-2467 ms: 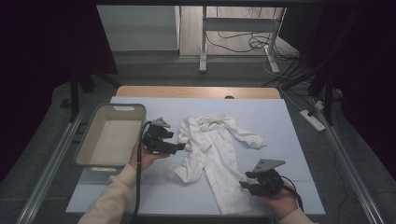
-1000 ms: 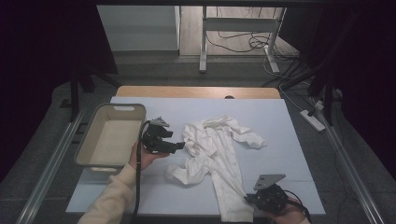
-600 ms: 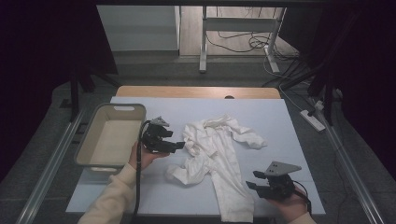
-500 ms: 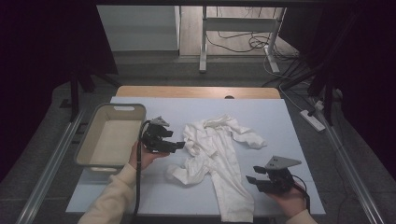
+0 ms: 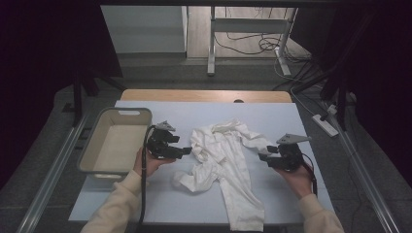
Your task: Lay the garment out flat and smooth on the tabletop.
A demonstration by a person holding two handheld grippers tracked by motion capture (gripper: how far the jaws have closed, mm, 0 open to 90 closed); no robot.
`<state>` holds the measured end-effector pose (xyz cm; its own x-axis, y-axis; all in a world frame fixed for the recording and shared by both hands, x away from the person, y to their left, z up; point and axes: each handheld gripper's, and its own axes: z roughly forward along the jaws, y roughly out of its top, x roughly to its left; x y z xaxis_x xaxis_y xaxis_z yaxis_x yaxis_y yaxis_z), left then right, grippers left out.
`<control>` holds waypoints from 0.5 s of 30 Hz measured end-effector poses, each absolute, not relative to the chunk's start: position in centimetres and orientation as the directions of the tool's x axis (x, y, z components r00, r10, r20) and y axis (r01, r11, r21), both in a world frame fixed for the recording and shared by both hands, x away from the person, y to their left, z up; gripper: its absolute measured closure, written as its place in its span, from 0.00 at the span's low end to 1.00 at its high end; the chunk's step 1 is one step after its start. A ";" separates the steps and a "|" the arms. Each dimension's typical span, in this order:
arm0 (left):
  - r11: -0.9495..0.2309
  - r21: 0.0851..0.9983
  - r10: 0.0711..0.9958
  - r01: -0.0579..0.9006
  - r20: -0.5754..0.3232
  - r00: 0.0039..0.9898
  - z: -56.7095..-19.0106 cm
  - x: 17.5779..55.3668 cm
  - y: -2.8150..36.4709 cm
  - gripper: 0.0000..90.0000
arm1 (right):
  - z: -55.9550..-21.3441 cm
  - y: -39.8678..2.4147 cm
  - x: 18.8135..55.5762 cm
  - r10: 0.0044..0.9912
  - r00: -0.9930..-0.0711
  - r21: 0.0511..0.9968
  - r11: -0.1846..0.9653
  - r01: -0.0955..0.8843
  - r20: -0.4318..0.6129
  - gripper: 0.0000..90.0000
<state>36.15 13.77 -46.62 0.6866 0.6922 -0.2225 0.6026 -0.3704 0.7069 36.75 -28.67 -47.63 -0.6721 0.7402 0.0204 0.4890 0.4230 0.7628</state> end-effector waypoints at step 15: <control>-0.369 0.706 0.694 0.604 -0.223 0.684 -46.7 36.1 14.0 0.28 | -48.7 -31.5 42.3 0.850 -0.521 0.737 0.307 0.601 0.071 0.51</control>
